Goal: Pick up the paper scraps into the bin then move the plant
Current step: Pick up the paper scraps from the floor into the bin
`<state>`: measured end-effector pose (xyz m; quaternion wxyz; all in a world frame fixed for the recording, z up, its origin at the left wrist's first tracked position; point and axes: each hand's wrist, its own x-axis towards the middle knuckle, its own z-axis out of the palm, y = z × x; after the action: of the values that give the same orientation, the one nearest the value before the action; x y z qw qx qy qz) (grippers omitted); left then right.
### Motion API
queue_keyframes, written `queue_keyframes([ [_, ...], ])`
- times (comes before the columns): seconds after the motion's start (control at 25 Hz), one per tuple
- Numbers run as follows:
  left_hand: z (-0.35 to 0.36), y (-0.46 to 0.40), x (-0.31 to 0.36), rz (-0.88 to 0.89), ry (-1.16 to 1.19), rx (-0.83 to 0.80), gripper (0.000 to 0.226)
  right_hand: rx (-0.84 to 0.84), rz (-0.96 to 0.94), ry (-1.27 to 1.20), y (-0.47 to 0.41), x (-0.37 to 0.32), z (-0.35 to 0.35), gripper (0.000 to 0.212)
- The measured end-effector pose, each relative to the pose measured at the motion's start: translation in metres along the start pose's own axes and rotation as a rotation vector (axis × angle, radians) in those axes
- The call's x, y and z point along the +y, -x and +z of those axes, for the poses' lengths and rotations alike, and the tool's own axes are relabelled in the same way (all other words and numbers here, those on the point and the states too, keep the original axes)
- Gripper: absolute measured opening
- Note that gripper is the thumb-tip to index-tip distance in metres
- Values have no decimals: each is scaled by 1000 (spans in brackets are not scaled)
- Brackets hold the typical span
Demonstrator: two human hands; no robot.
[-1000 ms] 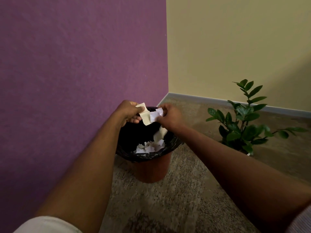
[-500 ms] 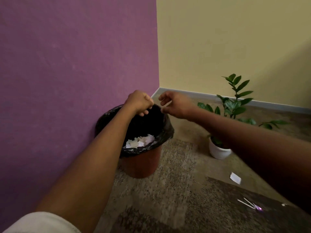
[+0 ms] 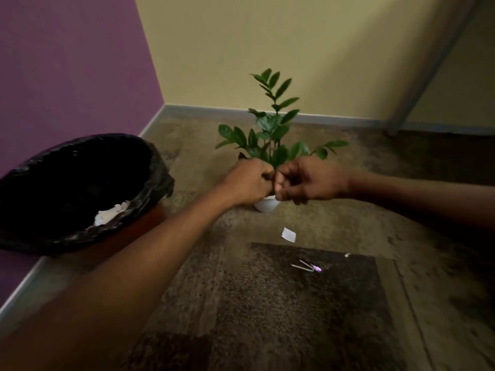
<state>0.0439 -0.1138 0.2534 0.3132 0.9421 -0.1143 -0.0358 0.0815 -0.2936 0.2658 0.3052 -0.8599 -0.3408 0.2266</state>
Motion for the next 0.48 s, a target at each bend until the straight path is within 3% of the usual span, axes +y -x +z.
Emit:
queue_keyframes([
  [0.2, 113, -13, -32, -31, 12, -197, 10, 8, 235, 47, 24, 114, 46, 6],
  [0.32, 165, -22, -55, -118, -91, -277, 31, 2, 341, 183, 32, 169, 67, 18],
  [0.48, 211, -29, -75, -140, -261, -343, 50, 21, 415, 56, 35, 215, 111, 22],
])
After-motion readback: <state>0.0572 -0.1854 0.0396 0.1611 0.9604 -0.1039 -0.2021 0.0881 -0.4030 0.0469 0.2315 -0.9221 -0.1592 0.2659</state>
